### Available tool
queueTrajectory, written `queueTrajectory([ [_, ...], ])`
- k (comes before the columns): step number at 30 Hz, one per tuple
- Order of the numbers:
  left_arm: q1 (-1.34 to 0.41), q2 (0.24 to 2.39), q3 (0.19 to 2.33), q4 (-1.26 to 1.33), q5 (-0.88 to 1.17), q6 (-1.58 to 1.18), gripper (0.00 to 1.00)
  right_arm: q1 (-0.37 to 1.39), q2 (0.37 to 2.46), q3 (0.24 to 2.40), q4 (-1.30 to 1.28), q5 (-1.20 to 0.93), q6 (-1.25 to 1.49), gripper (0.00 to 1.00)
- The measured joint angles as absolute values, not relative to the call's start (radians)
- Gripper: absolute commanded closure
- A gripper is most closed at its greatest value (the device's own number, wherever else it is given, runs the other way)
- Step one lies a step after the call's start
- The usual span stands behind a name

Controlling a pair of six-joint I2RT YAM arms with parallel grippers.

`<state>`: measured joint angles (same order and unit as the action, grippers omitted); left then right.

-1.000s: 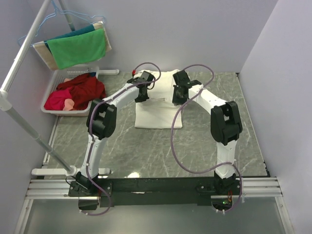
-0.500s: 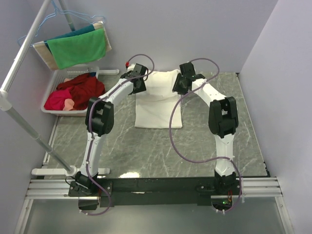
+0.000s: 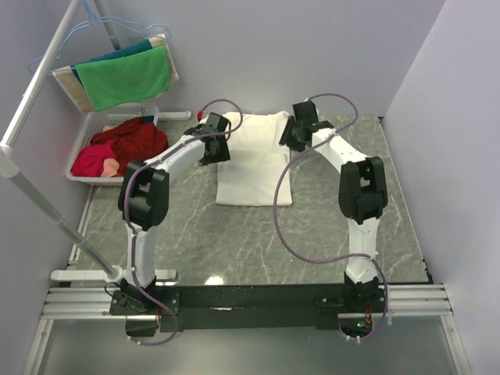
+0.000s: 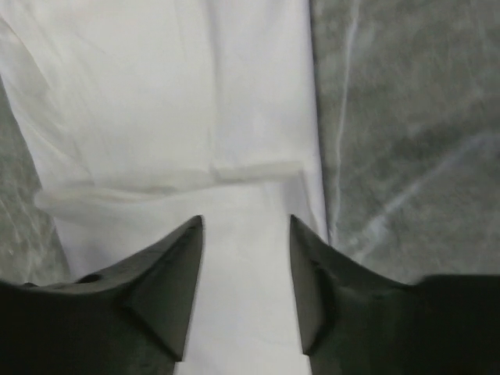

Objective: Fold and stack the t-shirts
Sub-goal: Fold the tshirt

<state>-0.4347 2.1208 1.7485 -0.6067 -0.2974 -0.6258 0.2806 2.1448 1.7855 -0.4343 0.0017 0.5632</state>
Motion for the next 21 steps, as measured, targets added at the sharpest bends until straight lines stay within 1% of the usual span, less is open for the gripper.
queueTrajectory([
  [3, -0.434, 2.011, 1.589, -0.594, -0.232, -0.616, 0.36, 0.278, 2.048, 1.643, -0.452, -0.015, 0.547, 0.33],
  [7, -0.418, 1.859, 1.369, -0.516, -0.087, -0.614, 0.41, 0.279, 1.912, 1.480, -0.464, -0.044, 0.533, 0.32],
  [10, -0.392, 1.794, 1.259, -0.456, 0.015, -0.616, 0.43, 0.282, 1.825, 1.379, -0.458, -0.067, 0.524, 0.32],
  [15, -0.350, 1.785, 1.165, -0.365, 0.167, -0.617, 0.44, 0.297, 1.737, 1.227, -0.411, -0.122, 0.514, 0.32],
  [21, -0.320, 1.785, 1.089, -0.265, 0.306, -0.627, 0.45, 0.310, 1.697, 1.067, -0.360, -0.186, 0.513, 0.31],
])
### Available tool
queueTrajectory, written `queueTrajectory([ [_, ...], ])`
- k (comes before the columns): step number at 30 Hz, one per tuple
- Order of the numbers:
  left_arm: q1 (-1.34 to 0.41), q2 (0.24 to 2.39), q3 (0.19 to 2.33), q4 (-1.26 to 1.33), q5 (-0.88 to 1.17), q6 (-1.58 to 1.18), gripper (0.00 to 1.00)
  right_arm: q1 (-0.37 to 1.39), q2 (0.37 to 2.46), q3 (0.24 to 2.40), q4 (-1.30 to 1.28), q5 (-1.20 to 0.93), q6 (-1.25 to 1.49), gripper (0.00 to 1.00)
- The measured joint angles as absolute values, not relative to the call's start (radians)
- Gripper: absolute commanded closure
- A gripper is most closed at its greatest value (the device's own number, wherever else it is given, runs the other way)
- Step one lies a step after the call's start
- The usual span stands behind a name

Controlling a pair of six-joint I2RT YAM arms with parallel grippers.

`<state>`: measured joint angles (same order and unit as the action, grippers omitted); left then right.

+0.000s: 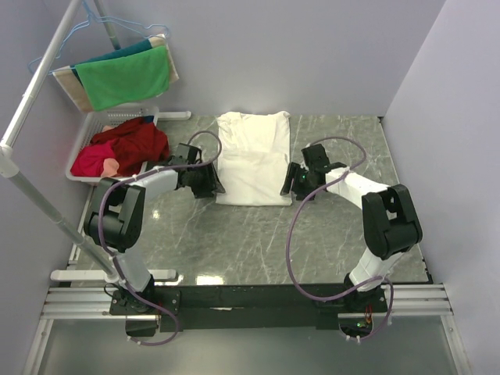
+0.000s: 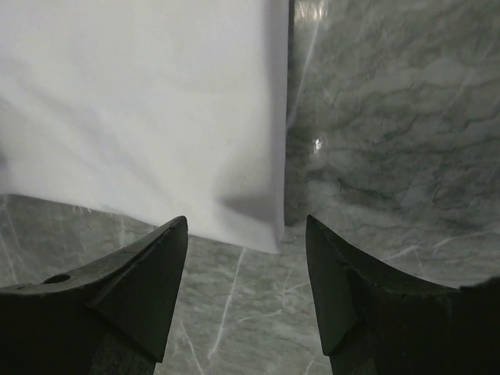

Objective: Fold and stack the t-shirts
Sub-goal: Fold the tshirt

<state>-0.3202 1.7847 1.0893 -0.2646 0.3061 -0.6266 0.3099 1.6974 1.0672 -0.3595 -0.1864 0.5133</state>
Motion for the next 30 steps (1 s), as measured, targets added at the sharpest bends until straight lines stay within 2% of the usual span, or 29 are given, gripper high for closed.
queueTrajectory([
  [13, -0.285, 1.810, 1.060, -0.201, 0.403, -0.647, 0.48, 0.310, 1.695, 0.962, -0.237, -0.261, 0.530, 0.35],
  [19, -0.285, 1.839, 1.060, -0.208, 0.404, -0.648, 0.50, 0.310, 1.708, 0.961, -0.219, -0.264, 0.534, 0.40],
  [22, -0.285, 1.841, 1.061, -0.208, 0.405, -0.648, 0.53, 0.310, 1.717, 0.961, -0.216, -0.270, 0.537, 0.50],
  [26, -0.285, 1.850, 1.063, -0.208, 0.414, -0.651, 0.61, 0.310, 1.742, 0.961, -0.211, -0.279, 0.544, 0.72],
  [29, -0.289, 1.864, 1.071, -0.213, 0.422, -0.654, 0.79, 0.311, 1.753, 0.961, -0.208, -0.287, 0.548, 0.90],
  [30, -0.291, 1.871, 1.074, -0.216, 0.421, -0.653, 0.88, 0.311, 1.755, 0.961, -0.208, -0.291, 0.546, 0.94],
])
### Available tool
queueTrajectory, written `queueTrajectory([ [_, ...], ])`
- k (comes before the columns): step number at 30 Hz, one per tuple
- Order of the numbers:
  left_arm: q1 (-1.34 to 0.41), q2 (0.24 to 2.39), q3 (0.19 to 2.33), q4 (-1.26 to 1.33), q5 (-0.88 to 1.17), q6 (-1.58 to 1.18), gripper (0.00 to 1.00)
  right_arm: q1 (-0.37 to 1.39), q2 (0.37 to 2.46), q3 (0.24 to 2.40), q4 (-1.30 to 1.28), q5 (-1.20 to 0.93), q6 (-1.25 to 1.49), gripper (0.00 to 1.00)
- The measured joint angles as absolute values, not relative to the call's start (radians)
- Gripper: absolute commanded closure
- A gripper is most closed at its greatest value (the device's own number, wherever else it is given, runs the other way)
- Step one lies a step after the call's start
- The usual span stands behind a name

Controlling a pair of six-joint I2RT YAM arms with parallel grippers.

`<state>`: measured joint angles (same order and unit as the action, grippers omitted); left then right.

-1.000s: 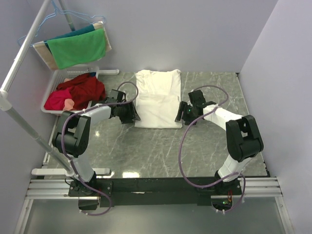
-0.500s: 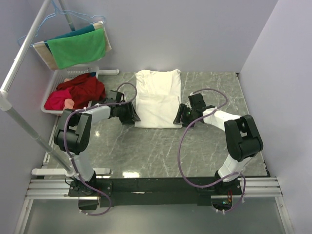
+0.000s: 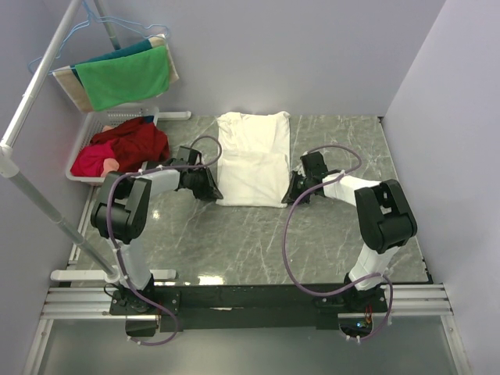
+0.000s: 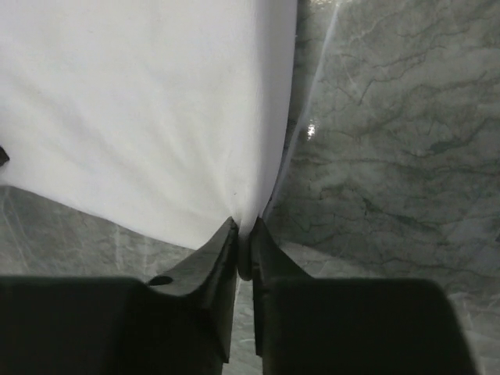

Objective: Fold and stack the t-shirts
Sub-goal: Fold the tshirt

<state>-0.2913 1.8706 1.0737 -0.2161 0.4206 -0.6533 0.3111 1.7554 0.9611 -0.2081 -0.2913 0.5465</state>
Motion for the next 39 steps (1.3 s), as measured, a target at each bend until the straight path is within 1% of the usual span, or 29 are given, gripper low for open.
queueTrajectory([
  [1, -0.294, 1.875, 1.074, -0.218, 0.422, -0.654, 0.94, 0.311, 1.757, 0.961, -0.207, -0.296, 0.547, 1.00],
  [2, -0.297, 1.877, 1.074, -0.222, 0.421, -0.652, 0.99, 0.311, 1.757, 0.961, -0.208, -0.299, 0.547, 1.00],
  [8, -0.313, 1.855, 1.061, -0.237, 0.397, -0.654, 0.99, 0.312, 1.755, 0.961, -0.213, -0.307, 0.544, 1.00],
  [15, -0.373, 1.707, 0.929, -0.320, 0.325, -0.659, 0.99, 0.324, 1.668, 0.879, -0.247, -0.333, 0.540, 1.00],
  [19, -0.428, 1.614, 0.857, -0.355, 0.289, -0.692, 0.99, 0.340, 1.552, 0.796, -0.274, -0.343, 0.542, 1.00],
  [28, -0.592, 1.374, 0.743, -0.466, 0.177, -0.838, 0.99, 0.419, 1.207, 0.632, -0.383, -0.344, 0.567, 1.00],
  [33, -0.655, 1.234, 0.769, -0.588, 0.124, -0.918, 0.99, 0.455, 1.033, 0.620, -0.479, -0.331, 0.577, 1.00],
  [36, -0.675, 1.212, 0.842, -0.666, 0.089, -0.945, 0.99, 0.459, 0.961, 0.624, -0.534, -0.321, 0.575, 1.00],
  [39, -0.683, 1.213, 0.918, -0.722, 0.059, -0.965, 0.99, 0.459, 0.945, 0.644, -0.580, -0.310, 0.568, 1.00],
])
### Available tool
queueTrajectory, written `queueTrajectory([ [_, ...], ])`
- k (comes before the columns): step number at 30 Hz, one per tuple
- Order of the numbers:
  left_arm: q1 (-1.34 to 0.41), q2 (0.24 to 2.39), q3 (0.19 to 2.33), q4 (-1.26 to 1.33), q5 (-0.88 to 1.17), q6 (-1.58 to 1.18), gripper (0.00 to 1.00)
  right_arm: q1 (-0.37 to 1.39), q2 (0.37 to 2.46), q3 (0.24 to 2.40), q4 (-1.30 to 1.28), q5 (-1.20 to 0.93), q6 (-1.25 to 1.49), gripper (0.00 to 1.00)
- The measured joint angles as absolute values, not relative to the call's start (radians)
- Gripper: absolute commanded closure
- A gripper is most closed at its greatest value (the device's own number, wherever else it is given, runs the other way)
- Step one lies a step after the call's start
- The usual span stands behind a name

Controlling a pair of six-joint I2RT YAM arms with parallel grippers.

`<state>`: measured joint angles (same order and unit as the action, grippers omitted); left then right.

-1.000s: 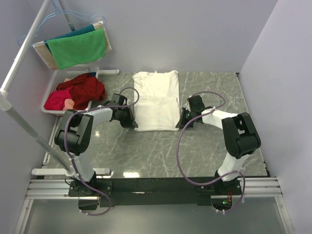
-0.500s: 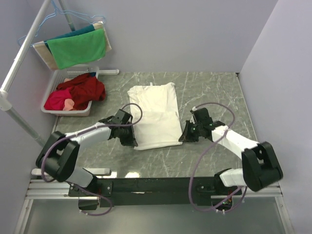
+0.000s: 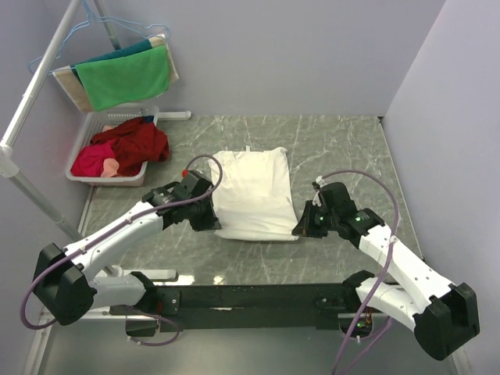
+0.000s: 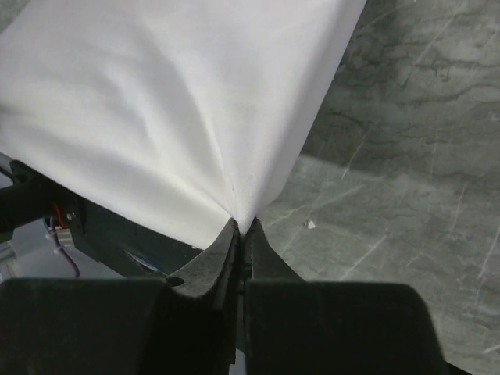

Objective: Fold and stack the t-shirts
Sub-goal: Fold the tshirt

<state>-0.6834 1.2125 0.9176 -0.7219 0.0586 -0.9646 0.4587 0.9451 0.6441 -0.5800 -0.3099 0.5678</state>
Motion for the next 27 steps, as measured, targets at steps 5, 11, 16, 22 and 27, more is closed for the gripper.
queueTrajectory([
  [5, -0.688, 1.229, 1.001, -0.789, -0.006, -0.987, 0.99, 0.461, 0.969, 0.722, -0.613, -0.291, 0.552, 1.00],
  [11, -0.688, 1.314, 1.110, -0.830, -0.094, -0.994, 0.99, 0.453, 1.093, 0.872, -0.605, -0.246, 0.506, 1.00],
  [16, -0.669, 1.425, 1.212, -0.849, -0.147, -0.992, 0.99, 0.415, 1.232, 0.992, -0.575, -0.222, 0.473, 1.00],
  [22, -0.556, 1.580, 1.379, -0.843, -0.168, -0.968, 0.99, 0.360, 1.421, 1.150, -0.527, -0.228, 0.462, 1.00],
  [27, -0.498, 1.757, 1.592, -0.839, -0.186, -0.902, 0.99, 0.337, 1.620, 1.339, -0.495, -0.227, 0.450, 1.00],
])
